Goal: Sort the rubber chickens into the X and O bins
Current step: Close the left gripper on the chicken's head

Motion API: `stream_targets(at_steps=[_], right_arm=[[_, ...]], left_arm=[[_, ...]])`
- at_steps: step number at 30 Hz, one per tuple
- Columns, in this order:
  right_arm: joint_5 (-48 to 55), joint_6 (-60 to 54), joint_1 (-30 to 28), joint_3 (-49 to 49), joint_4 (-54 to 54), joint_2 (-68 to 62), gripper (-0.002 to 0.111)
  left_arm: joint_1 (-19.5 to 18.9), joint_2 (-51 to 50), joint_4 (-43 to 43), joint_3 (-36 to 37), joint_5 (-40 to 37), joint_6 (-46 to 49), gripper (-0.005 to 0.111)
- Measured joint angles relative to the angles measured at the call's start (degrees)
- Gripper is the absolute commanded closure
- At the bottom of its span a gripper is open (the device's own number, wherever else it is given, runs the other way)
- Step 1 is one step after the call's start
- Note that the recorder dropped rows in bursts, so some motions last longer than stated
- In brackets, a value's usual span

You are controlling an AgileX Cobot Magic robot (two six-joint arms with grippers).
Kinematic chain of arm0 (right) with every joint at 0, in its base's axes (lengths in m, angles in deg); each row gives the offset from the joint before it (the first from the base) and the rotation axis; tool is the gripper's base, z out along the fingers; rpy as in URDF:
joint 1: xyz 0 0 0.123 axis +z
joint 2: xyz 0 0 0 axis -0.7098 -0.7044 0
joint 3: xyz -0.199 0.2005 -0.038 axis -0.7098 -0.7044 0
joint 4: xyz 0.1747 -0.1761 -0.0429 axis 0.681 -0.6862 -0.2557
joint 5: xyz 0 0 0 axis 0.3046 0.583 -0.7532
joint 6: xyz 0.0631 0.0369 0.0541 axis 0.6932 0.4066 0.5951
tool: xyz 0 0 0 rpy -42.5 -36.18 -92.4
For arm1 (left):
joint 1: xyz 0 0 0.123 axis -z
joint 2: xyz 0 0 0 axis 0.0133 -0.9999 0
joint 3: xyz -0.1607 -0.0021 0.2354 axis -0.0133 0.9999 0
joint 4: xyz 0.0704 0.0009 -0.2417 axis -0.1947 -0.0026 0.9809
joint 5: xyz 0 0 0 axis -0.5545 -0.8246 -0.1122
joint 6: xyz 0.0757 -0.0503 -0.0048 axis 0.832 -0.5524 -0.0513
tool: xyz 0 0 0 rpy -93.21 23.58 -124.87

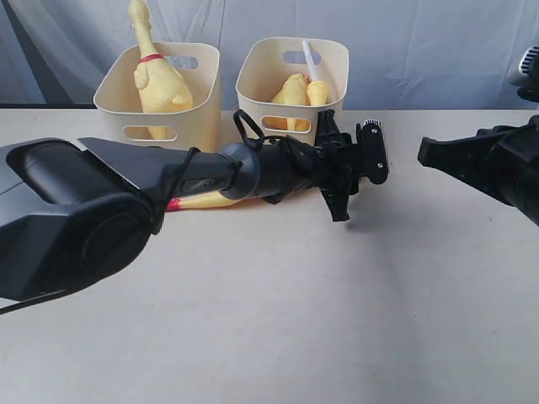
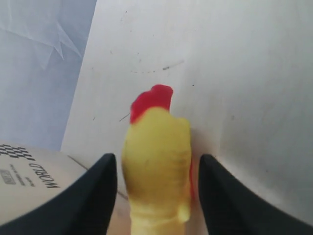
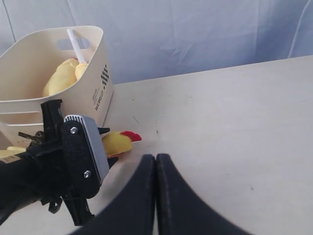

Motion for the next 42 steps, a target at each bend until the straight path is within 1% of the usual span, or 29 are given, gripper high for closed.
stream_targets(at_steps=[7,9,11,13,16,21,28,32,37,42], right_arm=[[0.03,0.00,0.00,0.00,0.00,0.00,0.109],[0.12,0.00,0.00,0.00,0.00,0.00,0.109],[0.12,0.00,0.00,0.00,0.00,0.00,0.109],[0.12,0.00,0.00,0.00,-0.10,0.00,0.109],[0.12,0.00,0.00,0.00,-0.20,0.00,0.109],[0.12,0.00,0.00,0.00,-0.20,0.00,0.109],[0.16,0.00,0.00,0.00,-0.60,0.00,0.109],[0.25,0.00,0.00,0.00,-0.60,0.00,0.109],[0.25,0.00,0.00,0.00,-0.60,0.00,0.109],[0.25,0.00,0.00,0.00,-1.08,0.00,0.109]], left_arm=[[-0.23,-1.45,0.00,-1.39,-0.34,0.00,0.057],[-0.23,-1.84,0.00,-1.90,-0.34,0.00,0.060],[-0.23,-1.88,0.00,-2.04,-0.34,0.00,0.068],[-0.23,-1.88,0.12,-2.31,-0.34,0.00,0.080],[-0.23,-1.88,0.12,-2.43,-0.24,0.00,0.094],[-0.23,-1.88,0.12,-2.43,-1.42,-0.12,0.107],[1.37,-1.88,0.12,-2.43,-1.79,-0.34,0.107],[2.62,-1.88,0.12,-2.43,-1.55,-3.44,0.107],[3.75,-1.88,0.29,-2.43,0.83,-6.48,0.107],[4.93,-1.15,5.01,-2.33,2.10,-6.82,0.107]])
